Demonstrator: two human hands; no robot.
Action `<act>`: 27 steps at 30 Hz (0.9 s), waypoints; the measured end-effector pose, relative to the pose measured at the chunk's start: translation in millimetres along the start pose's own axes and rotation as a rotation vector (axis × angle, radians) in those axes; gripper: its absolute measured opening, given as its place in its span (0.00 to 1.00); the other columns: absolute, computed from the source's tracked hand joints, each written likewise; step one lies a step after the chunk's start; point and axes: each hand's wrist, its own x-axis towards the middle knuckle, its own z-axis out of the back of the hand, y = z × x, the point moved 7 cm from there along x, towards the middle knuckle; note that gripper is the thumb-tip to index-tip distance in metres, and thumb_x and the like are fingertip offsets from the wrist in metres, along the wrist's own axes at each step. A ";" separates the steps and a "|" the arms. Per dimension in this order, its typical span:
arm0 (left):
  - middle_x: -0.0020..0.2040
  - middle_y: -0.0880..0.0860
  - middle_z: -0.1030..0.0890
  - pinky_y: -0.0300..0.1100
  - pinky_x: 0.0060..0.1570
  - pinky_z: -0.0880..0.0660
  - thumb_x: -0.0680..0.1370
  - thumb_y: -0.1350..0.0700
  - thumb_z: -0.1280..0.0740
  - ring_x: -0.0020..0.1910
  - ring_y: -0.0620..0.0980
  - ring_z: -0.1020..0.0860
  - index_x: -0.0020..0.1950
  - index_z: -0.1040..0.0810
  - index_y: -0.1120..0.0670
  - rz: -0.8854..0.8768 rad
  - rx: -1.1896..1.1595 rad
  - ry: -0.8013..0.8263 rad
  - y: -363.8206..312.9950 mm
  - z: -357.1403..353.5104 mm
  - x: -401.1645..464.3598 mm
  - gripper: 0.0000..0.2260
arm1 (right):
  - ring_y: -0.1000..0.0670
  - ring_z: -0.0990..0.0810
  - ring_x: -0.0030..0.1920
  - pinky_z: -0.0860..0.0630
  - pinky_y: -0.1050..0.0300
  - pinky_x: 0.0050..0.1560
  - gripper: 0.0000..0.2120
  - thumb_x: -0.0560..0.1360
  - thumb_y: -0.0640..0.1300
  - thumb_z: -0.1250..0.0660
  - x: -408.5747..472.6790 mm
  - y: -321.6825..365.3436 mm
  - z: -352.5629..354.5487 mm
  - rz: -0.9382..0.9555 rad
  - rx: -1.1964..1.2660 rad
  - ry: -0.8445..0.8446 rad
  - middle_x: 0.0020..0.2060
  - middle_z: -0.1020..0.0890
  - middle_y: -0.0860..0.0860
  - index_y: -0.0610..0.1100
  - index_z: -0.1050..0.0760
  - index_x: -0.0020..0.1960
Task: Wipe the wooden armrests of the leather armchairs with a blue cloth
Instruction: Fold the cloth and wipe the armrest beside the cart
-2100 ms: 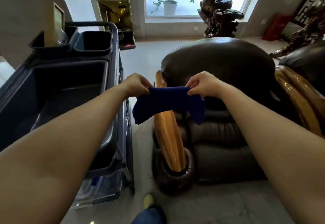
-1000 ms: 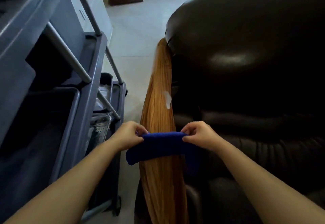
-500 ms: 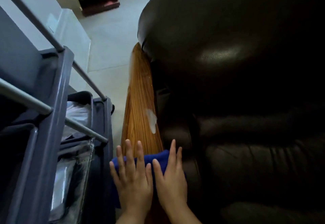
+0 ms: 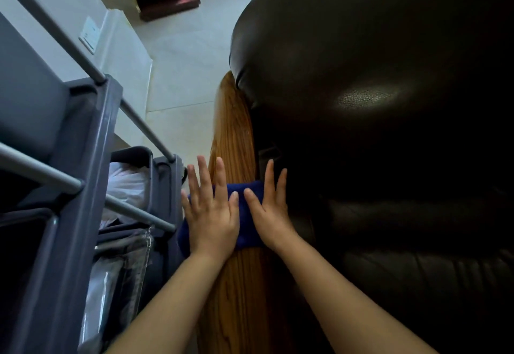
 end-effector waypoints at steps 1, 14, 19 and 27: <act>0.75 0.50 0.66 0.56 0.72 0.64 0.78 0.46 0.52 0.74 0.50 0.67 0.73 0.64 0.47 -0.015 -0.068 -0.006 2.0 3.5 -4.0 0.28 | 0.48 0.63 0.75 0.53 0.44 0.72 0.31 0.77 0.61 0.48 -4.9 1.0 2.1 0.048 -0.055 0.018 0.70 0.74 0.60 0.73 0.71 0.63; 0.70 0.38 0.74 0.33 0.66 0.68 0.80 0.54 0.47 0.70 0.39 0.72 0.69 0.65 0.36 -0.042 -0.249 0.134 21.3 -9.5 -27.7 0.29 | 0.60 0.75 0.69 0.65 0.54 0.68 0.28 0.80 0.50 0.47 -18.0 17.2 -21.0 0.326 -0.318 0.082 0.67 0.74 0.69 0.74 0.60 0.65; 0.70 0.41 0.72 0.41 0.68 0.63 0.80 0.55 0.47 0.71 0.44 0.69 0.67 0.65 0.35 -0.051 -0.261 0.135 13.3 -8.4 9.1 0.29 | 0.58 0.70 0.71 0.63 0.59 0.69 0.26 0.80 0.48 0.46 19.0 27.6 -16.5 0.326 -0.283 0.084 0.66 0.72 0.72 0.71 0.55 0.66; 0.75 0.49 0.64 0.43 0.71 0.61 0.80 0.59 0.45 0.75 0.50 0.64 0.71 0.58 0.41 -0.077 -0.363 0.156 8.6 -12.2 70.0 0.28 | 0.51 0.57 0.75 0.49 0.48 0.75 0.24 0.79 0.43 0.45 70.2 43.3 -6.3 0.307 -0.174 0.053 0.70 0.68 0.63 0.58 0.45 0.73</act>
